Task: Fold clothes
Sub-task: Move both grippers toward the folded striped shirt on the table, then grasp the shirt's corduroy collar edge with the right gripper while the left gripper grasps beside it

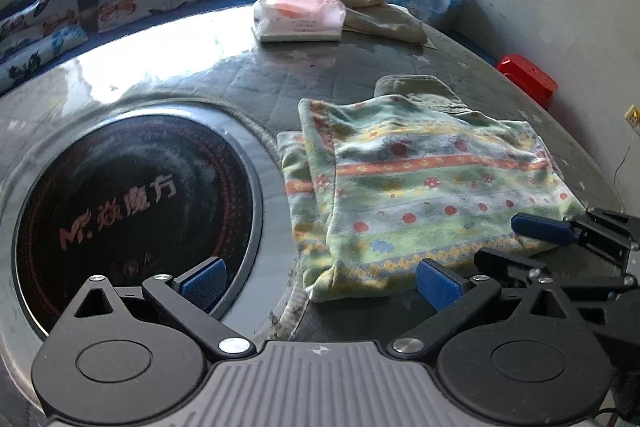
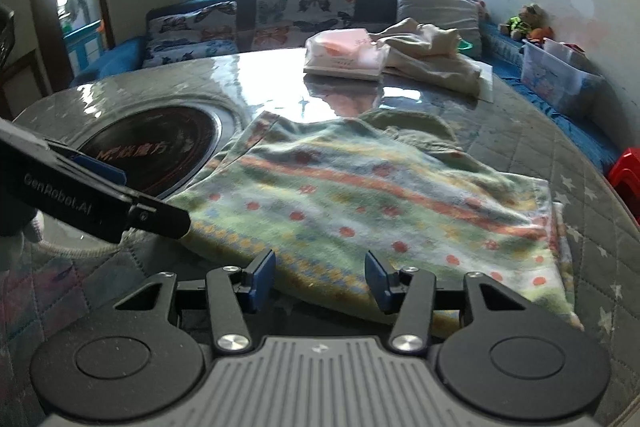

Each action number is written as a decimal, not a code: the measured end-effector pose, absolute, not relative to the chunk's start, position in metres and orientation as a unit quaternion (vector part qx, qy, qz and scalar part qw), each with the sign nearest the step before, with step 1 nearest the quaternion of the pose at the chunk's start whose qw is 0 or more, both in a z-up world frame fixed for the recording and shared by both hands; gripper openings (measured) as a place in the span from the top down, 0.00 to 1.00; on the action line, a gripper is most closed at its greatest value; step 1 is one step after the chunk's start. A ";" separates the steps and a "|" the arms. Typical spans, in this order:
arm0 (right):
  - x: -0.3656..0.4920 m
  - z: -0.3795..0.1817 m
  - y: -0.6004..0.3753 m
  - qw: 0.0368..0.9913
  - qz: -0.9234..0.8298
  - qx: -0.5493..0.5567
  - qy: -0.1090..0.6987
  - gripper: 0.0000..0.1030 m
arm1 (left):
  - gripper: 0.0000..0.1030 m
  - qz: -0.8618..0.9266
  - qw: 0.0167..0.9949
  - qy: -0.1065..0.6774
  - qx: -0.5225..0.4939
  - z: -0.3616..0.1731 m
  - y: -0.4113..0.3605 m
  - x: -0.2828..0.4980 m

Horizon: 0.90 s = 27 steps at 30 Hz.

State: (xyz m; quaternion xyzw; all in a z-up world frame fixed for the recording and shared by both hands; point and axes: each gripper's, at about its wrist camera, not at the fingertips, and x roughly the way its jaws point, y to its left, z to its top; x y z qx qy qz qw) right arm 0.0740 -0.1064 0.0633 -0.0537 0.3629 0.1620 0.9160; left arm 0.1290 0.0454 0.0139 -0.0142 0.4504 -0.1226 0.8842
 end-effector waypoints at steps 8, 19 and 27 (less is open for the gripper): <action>0.125 0.077 -0.138 0.922 0.139 -0.044 0.358 0.54 | 0.00 -0.110 0.892 0.438 0.004 0.021 0.045 0.131; 0.230 0.070 -0.165 0.920 0.133 -0.035 0.367 0.54 | 0.06 -0.069 0.910 0.407 0.026 0.045 0.045 0.171; 0.272 0.050 -0.165 0.907 0.155 -0.016 0.391 0.65 | 0.15 -0.083 0.902 0.423 0.026 0.032 0.033 0.226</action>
